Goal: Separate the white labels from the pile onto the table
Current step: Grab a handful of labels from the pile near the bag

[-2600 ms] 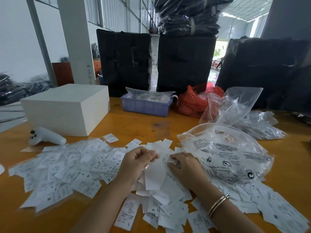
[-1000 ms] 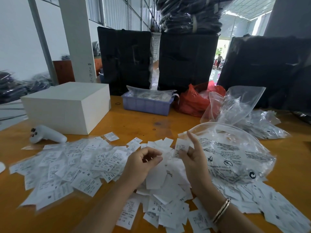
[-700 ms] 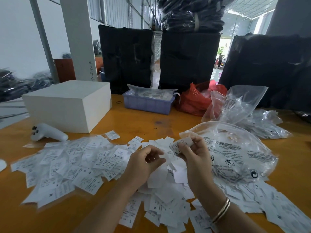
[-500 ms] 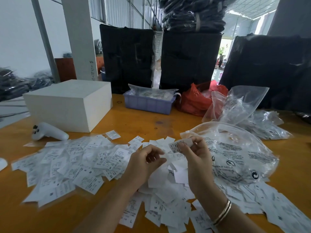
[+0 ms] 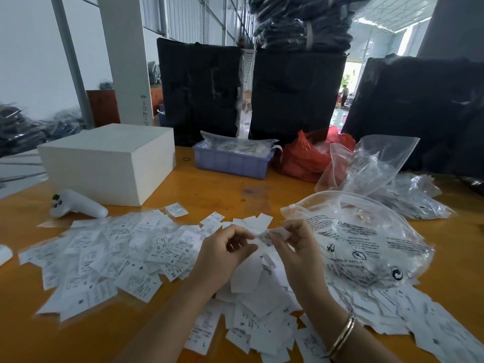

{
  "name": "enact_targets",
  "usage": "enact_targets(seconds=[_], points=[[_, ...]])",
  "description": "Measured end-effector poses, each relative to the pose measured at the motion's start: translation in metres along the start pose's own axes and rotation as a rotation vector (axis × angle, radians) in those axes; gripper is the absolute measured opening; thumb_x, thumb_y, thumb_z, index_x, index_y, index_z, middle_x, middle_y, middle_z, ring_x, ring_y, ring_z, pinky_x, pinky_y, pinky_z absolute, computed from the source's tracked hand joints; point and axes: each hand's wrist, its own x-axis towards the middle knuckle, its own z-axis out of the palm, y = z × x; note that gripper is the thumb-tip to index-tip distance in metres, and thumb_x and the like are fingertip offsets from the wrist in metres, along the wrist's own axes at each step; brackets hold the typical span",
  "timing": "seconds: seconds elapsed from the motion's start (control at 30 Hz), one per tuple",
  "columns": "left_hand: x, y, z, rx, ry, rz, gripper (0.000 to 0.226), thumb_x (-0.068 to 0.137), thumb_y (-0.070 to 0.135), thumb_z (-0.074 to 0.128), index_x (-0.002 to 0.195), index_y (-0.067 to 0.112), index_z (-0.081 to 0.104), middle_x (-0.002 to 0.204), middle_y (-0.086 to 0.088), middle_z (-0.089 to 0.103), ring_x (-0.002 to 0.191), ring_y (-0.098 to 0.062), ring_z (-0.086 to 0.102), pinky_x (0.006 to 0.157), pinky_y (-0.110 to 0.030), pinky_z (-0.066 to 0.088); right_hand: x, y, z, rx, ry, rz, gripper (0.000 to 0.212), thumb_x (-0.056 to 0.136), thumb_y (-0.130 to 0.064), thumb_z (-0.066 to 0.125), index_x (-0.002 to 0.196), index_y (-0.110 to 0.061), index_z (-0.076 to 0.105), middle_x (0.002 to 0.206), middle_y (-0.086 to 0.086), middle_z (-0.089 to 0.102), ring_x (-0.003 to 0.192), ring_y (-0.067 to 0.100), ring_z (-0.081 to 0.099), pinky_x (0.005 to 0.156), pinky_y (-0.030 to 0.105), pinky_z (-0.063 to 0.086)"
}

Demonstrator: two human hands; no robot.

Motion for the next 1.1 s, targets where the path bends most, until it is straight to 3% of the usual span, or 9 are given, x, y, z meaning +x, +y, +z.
enact_targets(seconds=[0.13,0.23,0.43,0.7,0.87,0.93,1.03,1.1], points=[[0.0,0.0,0.001,0.043,0.001,-0.012,0.017,0.084,0.02,0.07,0.08,0.036,0.066,0.078,0.021,0.065,0.071,0.003,0.056,0.062,-0.008,0.043,0.001,0.004,0.0,-0.169,-0.05,-0.034,0.019,0.087,-0.009,0.063,0.079,-0.025,0.056,0.078,-0.019,0.062,0.074,0.005,0.057,0.068,0.019,0.045],[0.001,0.0,0.0,0.036,0.013,-0.023,0.016,0.085,0.022,0.069,0.08,0.037,0.066,0.08,0.021,0.067,0.079,0.004,0.058,0.065,-0.006,0.043,0.002,0.007,0.0,-0.144,-0.053,-0.002,0.014,0.087,-0.009,0.063,0.081,-0.021,0.059,0.078,-0.014,0.063,0.073,0.005,0.057,0.068,0.022,0.045],[0.002,0.0,0.002,0.004,-0.024,-0.042,0.015,0.084,0.023,0.07,0.081,0.037,0.066,0.079,0.019,0.069,0.079,0.004,0.062,0.069,-0.01,0.048,0.003,0.009,0.001,-0.139,-0.082,0.051,0.008,0.087,-0.013,0.065,0.083,-0.019,0.062,0.08,-0.002,0.066,0.079,0.02,0.059,0.075,0.042,0.05],[0.002,-0.001,0.002,-0.027,-0.056,-0.08,0.013,0.081,0.019,0.073,0.079,0.031,0.068,0.081,0.018,0.071,0.077,0.0,0.065,0.067,-0.012,0.05,0.003,0.01,0.003,-0.065,-0.013,0.077,0.009,0.086,-0.018,0.066,0.08,-0.024,0.062,0.069,-0.013,0.06,0.064,0.006,0.049,0.061,0.026,0.042],[0.003,0.001,0.0,-0.136,0.048,-0.095,0.011,0.082,0.015,0.071,0.075,0.023,0.069,0.07,0.01,0.071,0.066,0.0,0.064,0.062,-0.01,0.048,0.002,0.011,0.002,-0.136,-0.062,0.055,0.017,0.086,-0.016,0.067,0.073,-0.023,0.058,0.066,-0.017,0.058,0.062,0.001,0.047,0.06,0.015,0.039],[0.004,0.002,-0.002,-0.175,0.085,-0.102,0.009,0.082,0.017,0.07,0.075,0.023,0.07,0.07,0.009,0.072,0.065,0.0,0.064,0.06,-0.01,0.048,0.004,0.012,-0.002,-0.152,-0.077,0.076,0.014,0.087,-0.016,0.065,0.074,-0.02,0.062,0.07,-0.012,0.064,0.064,0.002,0.054,0.06,0.015,0.041],[0.004,0.003,-0.005,-0.22,0.106,-0.117,0.005,0.079,0.026,0.07,0.076,0.023,0.069,0.072,0.008,0.073,0.067,-0.001,0.065,0.059,-0.01,0.049,0.006,0.013,-0.004,-0.1,-0.055,0.127,0.011,0.089,-0.015,0.062,0.082,-0.02,0.067,0.078,-0.002,0.071,0.077,0.014,0.066,0.068,0.027,0.052],[0.004,0.003,-0.005,-0.235,0.107,-0.128,0.009,0.076,0.032,0.069,0.077,0.022,0.069,0.072,0.009,0.073,0.066,0.0,0.065,0.059,-0.01,0.049,0.006,0.012,-0.004,-0.034,-0.022,0.146,0.013,0.09,-0.014,0.061,0.083,-0.023,0.067,0.08,-0.004,0.072,0.078,0.013,0.068,0.069,0.025,0.054]])
